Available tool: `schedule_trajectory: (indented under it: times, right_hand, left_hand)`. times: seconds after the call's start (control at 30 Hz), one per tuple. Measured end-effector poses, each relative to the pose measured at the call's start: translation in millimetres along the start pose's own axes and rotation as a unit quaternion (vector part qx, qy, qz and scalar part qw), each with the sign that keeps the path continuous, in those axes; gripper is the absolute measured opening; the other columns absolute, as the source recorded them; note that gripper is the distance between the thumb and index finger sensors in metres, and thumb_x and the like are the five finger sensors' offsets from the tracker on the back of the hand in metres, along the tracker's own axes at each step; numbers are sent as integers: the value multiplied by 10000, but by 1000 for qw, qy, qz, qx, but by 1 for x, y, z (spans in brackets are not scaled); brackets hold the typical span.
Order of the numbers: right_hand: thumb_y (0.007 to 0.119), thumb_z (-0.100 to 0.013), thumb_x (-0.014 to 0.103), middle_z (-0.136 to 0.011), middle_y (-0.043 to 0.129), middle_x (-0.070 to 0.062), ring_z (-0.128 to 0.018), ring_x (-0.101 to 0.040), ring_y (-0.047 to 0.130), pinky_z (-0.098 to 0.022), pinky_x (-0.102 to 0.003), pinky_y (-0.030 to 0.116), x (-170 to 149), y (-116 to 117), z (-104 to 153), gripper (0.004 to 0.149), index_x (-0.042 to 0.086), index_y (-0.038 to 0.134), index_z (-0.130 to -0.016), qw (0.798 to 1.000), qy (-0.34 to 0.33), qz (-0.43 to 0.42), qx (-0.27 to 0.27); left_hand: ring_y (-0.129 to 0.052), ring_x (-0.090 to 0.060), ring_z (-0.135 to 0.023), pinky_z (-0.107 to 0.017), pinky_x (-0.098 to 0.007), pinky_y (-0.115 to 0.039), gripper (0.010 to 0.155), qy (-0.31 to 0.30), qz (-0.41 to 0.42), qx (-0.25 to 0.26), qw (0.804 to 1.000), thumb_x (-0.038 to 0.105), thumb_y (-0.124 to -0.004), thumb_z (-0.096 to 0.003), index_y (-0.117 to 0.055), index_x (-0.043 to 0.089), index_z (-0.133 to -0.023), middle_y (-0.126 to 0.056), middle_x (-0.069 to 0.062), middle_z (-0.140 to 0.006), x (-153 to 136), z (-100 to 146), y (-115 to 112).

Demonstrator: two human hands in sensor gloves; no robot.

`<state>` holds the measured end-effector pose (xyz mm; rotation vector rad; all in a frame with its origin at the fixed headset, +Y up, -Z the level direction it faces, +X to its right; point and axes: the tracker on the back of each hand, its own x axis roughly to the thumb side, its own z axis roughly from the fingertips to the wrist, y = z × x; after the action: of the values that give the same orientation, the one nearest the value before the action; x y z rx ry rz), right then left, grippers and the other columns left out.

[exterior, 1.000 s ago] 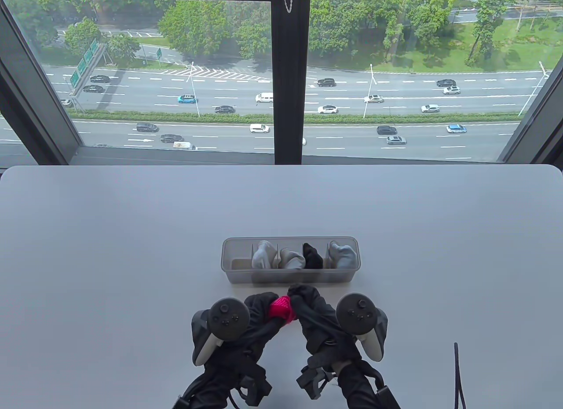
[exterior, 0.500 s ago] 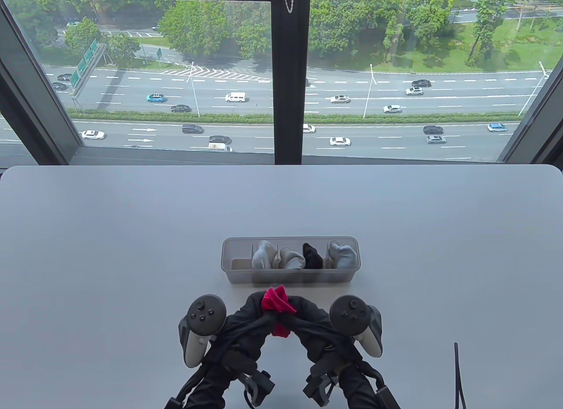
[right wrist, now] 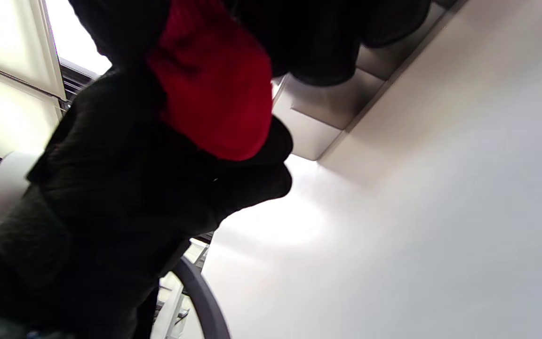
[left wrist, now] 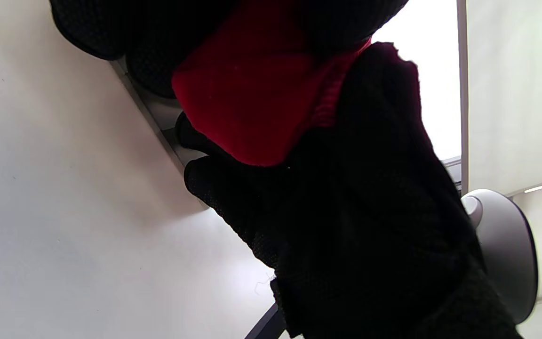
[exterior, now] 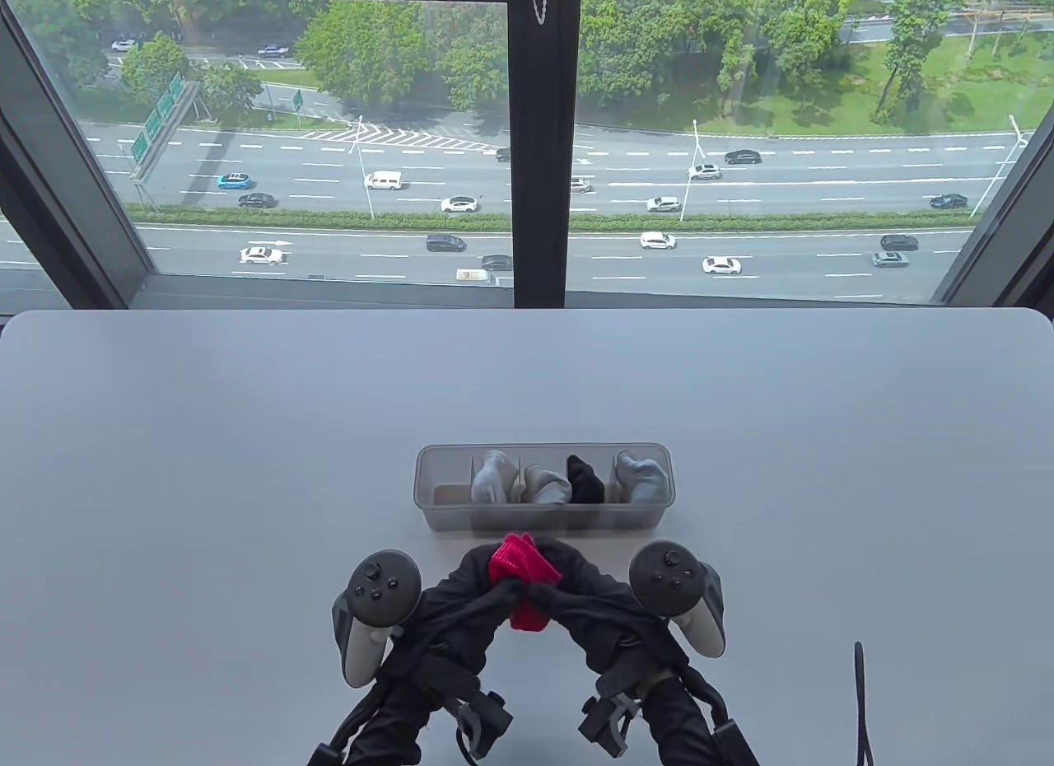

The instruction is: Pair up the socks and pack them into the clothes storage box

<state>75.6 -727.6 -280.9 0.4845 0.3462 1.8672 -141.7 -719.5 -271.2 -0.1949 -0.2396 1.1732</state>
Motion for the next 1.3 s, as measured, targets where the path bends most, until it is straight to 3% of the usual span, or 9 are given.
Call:
schedule_trajectory:
  times: [0.1, 0.23, 0.63, 0.7, 0.8, 0.87, 1.0, 1.2, 1.3]
  right_hand:
    - [654, -583, 506, -1196, 216, -312, -1035, -595, 388, -735, -688, 438, 9, 6, 1, 825, 196, 146, -1155, 999, -9, -34, -25]
    - [680, -589, 429, -1094, 637, -232, -878, -378, 807, -677, -547, 693, 8, 0, 1, 602, 265, 462, -1126, 988, -5, 143, -53]
    - [633, -630, 321, -818, 857, -101, -656, -204, 920, -643, -490, 746, -8, -15, 1, 409, 166, 630, -1008, 991, 56, 69, -100]
    - [595, -644, 312, -872, 837, -111, -722, -249, 917, -656, -513, 733, -4, -15, 3, 433, 160, 567, -1049, 991, 45, 71, -105]
    - [653, -574, 512, -1074, 611, -330, -878, -470, 773, -661, -639, 635, -5, -11, 4, 825, 38, 299, -1149, 998, 41, -6, -42]
    - [699, -568, 468, -1055, 619, -348, -861, -489, 772, -650, -651, 629, -7, -4, 2, 810, 13, 341, -1135, 998, 57, -33, -15]
    - [708, -597, 328, -882, 828, -179, -739, -293, 916, -632, -529, 738, -7, -4, -1, 517, 90, 563, -1032, 997, 60, -22, -37]
    - [707, -566, 273, -807, 857, -129, -660, -245, 920, -671, -531, 701, -16, -18, 1, 495, 149, 579, -1028, 998, 17, -52, 7]
    - [730, -568, 268, -817, 851, -135, -661, -249, 914, -678, -539, 692, -11, -19, 1, 511, 137, 572, -1036, 1000, 22, 8, -16]
  left_hand:
    - [-860, -485, -759, -613, -671, -687, 563, -19, -95, -4, 995, 274, -694, -518, -603, 58, -1030, -754, -262, -942, 6, 1, -4]
    - [-872, -481, -775, -617, -664, -704, 551, -22, -177, -16, 984, 273, -707, -514, -632, 79, -1024, -773, -247, -950, 10, 1, -12]
    - [-879, -463, -780, -620, -647, -721, 554, -36, -66, -43, 996, 271, -679, -514, -612, 83, -1032, -748, -229, -967, 1, -3, -12]
    - [-865, -473, -795, -623, -654, -709, 548, -23, -82, -26, 996, 273, -688, -530, -603, 90, -1040, -743, -229, -977, 2, -1, -11]
    - [-883, -448, -800, -616, -635, -731, 537, -8, -41, 40, 998, 299, -690, -558, -602, 86, -1043, -761, -221, -979, -2, 1, -3]
    - [-893, -450, -786, -609, -635, -733, 528, -1, -2, 55, 998, 332, -692, -567, -656, 74, -1026, -788, -235, -962, -6, 1, -1]
    - [-909, -443, -735, -591, -633, -739, 538, -1, 57, 12, 998, 341, -681, -553, -696, 34, -995, -817, -246, -910, -8, -1, -1]
    - [-860, -450, -803, -627, -640, -715, 550, -25, 142, -144, 979, 307, -673, -518, -641, 82, -1018, -744, -223, -974, -14, -10, -3]
    - [-842, -493, -816, -636, -678, -674, 575, 21, 143, -141, 979, 357, -691, -550, -647, 57, -1038, -777, -249, -971, -21, -9, 0]
